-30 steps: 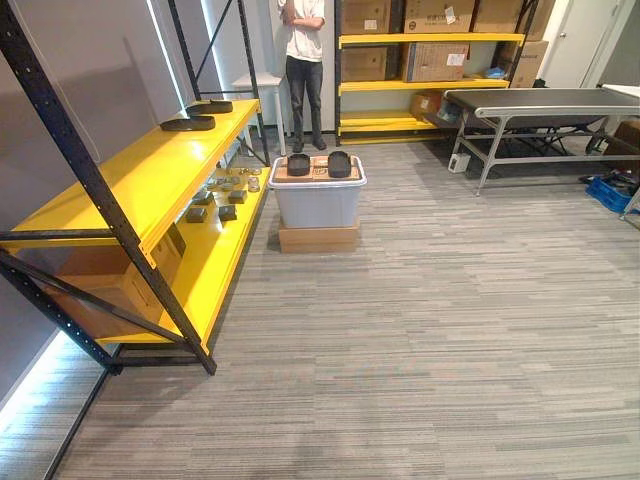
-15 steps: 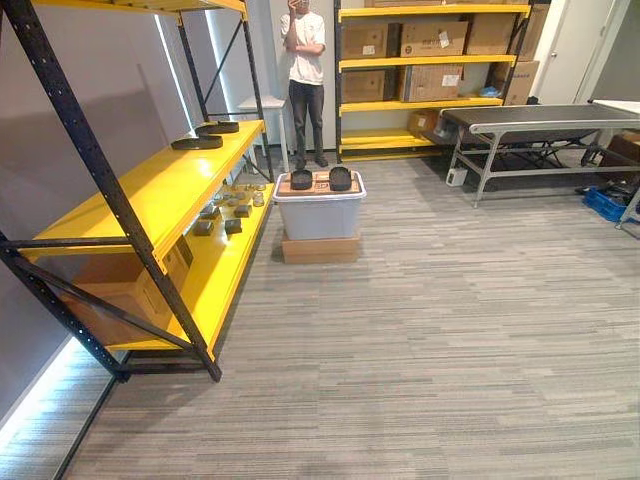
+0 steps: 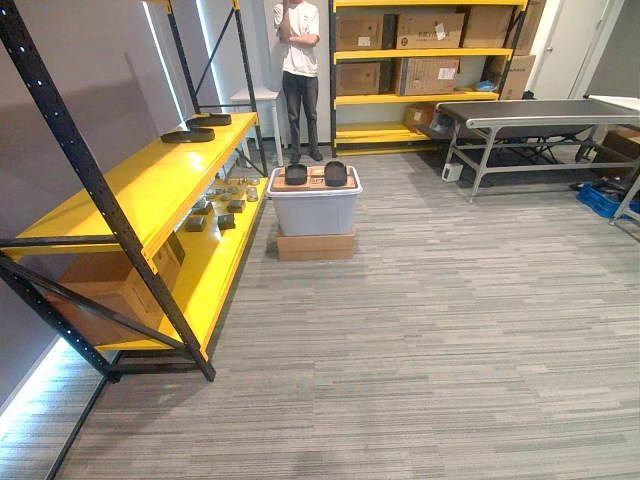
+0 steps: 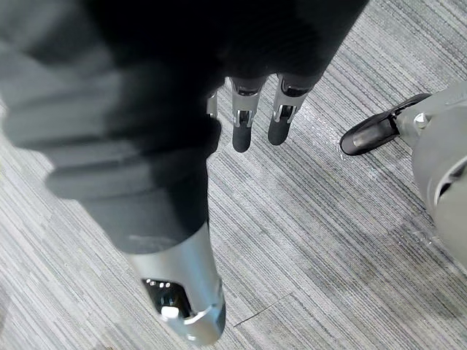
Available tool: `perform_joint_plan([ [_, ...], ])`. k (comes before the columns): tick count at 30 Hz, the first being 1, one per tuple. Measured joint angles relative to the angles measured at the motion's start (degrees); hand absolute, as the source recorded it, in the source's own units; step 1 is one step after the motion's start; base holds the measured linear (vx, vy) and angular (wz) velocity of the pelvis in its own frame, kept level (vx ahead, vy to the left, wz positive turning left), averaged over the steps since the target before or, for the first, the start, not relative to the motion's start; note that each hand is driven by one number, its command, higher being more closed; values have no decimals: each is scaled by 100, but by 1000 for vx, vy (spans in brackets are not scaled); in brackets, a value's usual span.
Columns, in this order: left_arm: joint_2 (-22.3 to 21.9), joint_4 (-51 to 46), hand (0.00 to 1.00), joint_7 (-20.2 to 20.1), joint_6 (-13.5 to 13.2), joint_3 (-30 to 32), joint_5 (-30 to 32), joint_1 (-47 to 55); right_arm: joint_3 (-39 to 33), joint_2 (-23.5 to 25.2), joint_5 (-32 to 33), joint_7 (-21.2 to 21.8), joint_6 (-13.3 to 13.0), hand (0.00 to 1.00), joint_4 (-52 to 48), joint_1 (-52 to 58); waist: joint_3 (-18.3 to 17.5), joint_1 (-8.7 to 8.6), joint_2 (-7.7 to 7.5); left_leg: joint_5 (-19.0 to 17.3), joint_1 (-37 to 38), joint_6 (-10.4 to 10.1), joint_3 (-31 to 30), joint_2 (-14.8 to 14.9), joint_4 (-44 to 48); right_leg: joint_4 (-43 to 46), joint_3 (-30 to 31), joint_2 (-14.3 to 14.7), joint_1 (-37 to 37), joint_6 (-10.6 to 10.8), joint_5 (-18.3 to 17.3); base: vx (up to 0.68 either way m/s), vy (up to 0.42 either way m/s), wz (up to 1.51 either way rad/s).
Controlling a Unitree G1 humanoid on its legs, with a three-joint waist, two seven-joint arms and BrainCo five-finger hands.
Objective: Walk over and take plastic housings, then place them on the shelf
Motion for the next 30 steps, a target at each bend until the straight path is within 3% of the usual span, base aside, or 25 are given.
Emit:
perform_joint_plan([
  [7, -119, -5, 0, 63, -53, 1, -5, 47, 219, 16, -101, -1, 0, 0, 1, -96, 54, 68, -28, -205, -182, -172, 23, 34, 549, 70, 129, -36, -54, 6, -1, -43, -21, -7],
  [10, -121, -12, 0, 86, -123, -3, -13, 36, 341, 5, -111, -14, 0, 0, -6, -182, 121, 76, 0, -397, -368, 29, -9, 85, 915, 353, 167, -48, -199, 62, -117, -66, 2, -4],
  [11, -117, -16, 0, 82, -134, -3, -43, 18, 341, -8, -111, -25, 0, 0, -12, -187, 127, 77, -5, -491, -446, 130, -40, 82, 997, 653, 158, -84, -381, 85, -326, -87, 32, 9],
  [13, -111, -14, 0, 79, -159, -14, -46, -5, 329, -21, -111, -83, 4, 0, -31, -101, 239, 62, -74, -648, -556, 242, -161, -69, 1152, 1721, 83, -397, -830, 167, -871, -106, 69, 25],
  [14, -107, -14, 0, 80, -167, -59, -41, 8, 327, -19, -111, -101, 15, 0, -29, -19, 261, 55, -130, -665, -552, 291, -205, -192, 1143, 2216, 89, -582, -1034, 163, -1027, -52, 96, 29],
  [15, -104, -13, 0, 76, -171, -188, 21, 35, 328, -15, -91, -113, 40, 0, -10, 52, 317, 46, -157, -694, -497, 423, -262, -247, 1146, 2846, 108, -727, -1314, 289, -1126, 26, 94, 23],
  [16, -84, -10, 0, 72, -169, -225, 86, 89, 333, 31, -54, -113, 95, 0, 29, 136, 377, 19, -84, -712, -456, 448, -306, -204, 1151, 3071, 51, -732, -1496, 352, -1208, 52, 64, 15],
  [18, -2, -9, 0, 70, -175, -221, 279, 100, 333, 100, 1, -113, 121, 0, 158, 145, 445, 24, -84, -753, -388, 463, -295, -93, 1160, 3089, -26, -695, -1777, 352, -1205, 57, -1, 0],
  [19, 89, -10, 0, 70, -172, -221, 409, 87, 333, 140, 1, -109, 152, 0, 183, 186, 517, -19, -95, -855, -312, 347, -288, 58, 1171, 3020, -22, -591, -2105, 364, -1180, 77, -53, -3],
  [20, 128, -11, 0, 69, -168, -221, 420, 79, 321, 147, -1, -105, 170, 0, 184, 213, 523, -40, -78, -895, -288, 307, -287, 100, 1176, 2951, -20, -556, -2225, 336, -1159, 127, -93, 1],
  [23, 309, -29, 0, 89, -98, -195, 305, 20, -154, 210, -143, -99, 193, 0, 200, 509, 543, -102, -219, -1321, -1, 72, -317, 206, 1367, 2769, -12, -611, -2517, 86, -1008, 251, -163, 10],
  [25, 219, -113, 0, 159, -58, 104, 157, 54, -490, 209, -113, -179, 189, 0, 216, 720, 462, -205, -133, -1594, 246, 33, -417, 398, 1466, 3065, -145, -539, -2431, -179, -849, 558, -324, 32],
  [26, 93, -146, 0, 206, -64, 294, 4, 94, -607, 199, -116, -198, 180, 0, 217, 793, 341, -276, -60, -1742, 46, -56, -440, 626, 2276, 3067, -249, -338, -2374, -339, -894, 676, -313, 26],
  [27, -63, -276, 0, 202, -68, 554, -95, 89, -595, 224, -190, -199, 148, 0, 183, 746, 323, -254, 64, -1497, -809, -39, -409, 990, 4035, 2958, -283, -161, -2214, -424, -1062, 575, -233, 13],
  [28, -137, -290, 0, 205, -69, 648, -118, 85, -584, 230, -245, -191, 101, 0, 139, 727, 376, -223, 118, -1173, -1186, -72, -487, 1210, 4851, 2765, -284, -10, -2019, -450, -1073, 451, -173, -17],
  [29, -205, -239, 0, 207, -61, 687, -126, 91, -588, 212, -304, -187, 46, 0, 176, 657, 554, -164, 164, -1182, -1656, -125, -616, 1464, 5998, 2335, -265, 211, -1468, -557, -1032, 562, -170, -18],
  [30, -221, -192, 0, 202, -25, 693, -124, 148, -591, 202, -342, -170, -6, 0, 258, 566, 706, -108, 102, -1213, -1878, -165, -591, 1456, 6223, 2045, -256, 229, -871, -672, -1001, 549, -143, -17],
])
